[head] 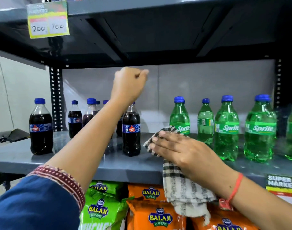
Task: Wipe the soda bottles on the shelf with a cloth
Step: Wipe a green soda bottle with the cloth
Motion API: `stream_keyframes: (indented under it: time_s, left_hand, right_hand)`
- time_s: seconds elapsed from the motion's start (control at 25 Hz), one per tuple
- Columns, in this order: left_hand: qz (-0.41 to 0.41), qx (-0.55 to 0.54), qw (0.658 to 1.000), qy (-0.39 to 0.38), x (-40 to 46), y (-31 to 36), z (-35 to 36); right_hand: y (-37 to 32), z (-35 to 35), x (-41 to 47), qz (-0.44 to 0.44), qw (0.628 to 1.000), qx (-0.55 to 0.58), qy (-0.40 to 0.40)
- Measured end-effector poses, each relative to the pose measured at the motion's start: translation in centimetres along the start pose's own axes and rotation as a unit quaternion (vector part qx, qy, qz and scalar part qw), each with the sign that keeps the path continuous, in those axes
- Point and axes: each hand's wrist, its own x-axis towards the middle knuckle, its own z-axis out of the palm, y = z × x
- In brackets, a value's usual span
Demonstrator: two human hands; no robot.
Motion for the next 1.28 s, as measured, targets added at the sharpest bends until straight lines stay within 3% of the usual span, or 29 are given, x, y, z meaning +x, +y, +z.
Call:
stream_keyframes:
  time_s: [0.08,0.2,0.32,0.48,0.68,0.8,0.96,1.12,1.28]
  left_hand:
    - [0.032,-0.016,0.996,-0.084,-0.4,2.5,2.3]
    - [-0.121,-0.155,0.947,-0.253,-0.7,3.7,5.8]
    - [-0.241,-0.247,0.882,-0.320,-1.2,3.2,7.8]
    - [-0.272,-0.293,0.857,-0.325,-1.1,3.0,8.1]
    - [-0.293,-0.308,0.842,-0.333,-1.2,3.2,7.9]
    - [-0.298,-0.316,0.838,-0.329,-1.2,3.1,7.9]
    - [-0.302,-0.321,0.834,-0.333,-1.1,3.0,8.0]
    - [-0.306,-0.329,0.829,-0.334,-1.0,2.8,7.9]
    - [-0.308,-0.328,0.827,-0.338,-1.0,2.9,7.9]
  right_hand:
    - [1.4,-0.4,-0.8,0.015,1.000,-0.010,0.007]
    - [3.7,-0.7,-0.9,0.009,0.999,-0.044,0.014]
    - [5.0,0.2,-1.2,-0.009,0.997,-0.072,-0.002]
    - [7.0,0.7,-1.0,-0.041,0.995,-0.082,-0.029]
    - [8.1,1.5,-1.3,0.031,0.995,-0.090,-0.012]
    - [7.6,1.8,-1.8,-0.006,0.993,-0.116,-0.026]
    - [7.5,2.1,-1.1,0.034,0.993,-0.114,-0.010]
    - [7.7,2.2,-1.5,-0.020,0.992,-0.123,-0.013]
    - [7.6,2.1,-0.9,0.031,0.996,-0.079,0.005]
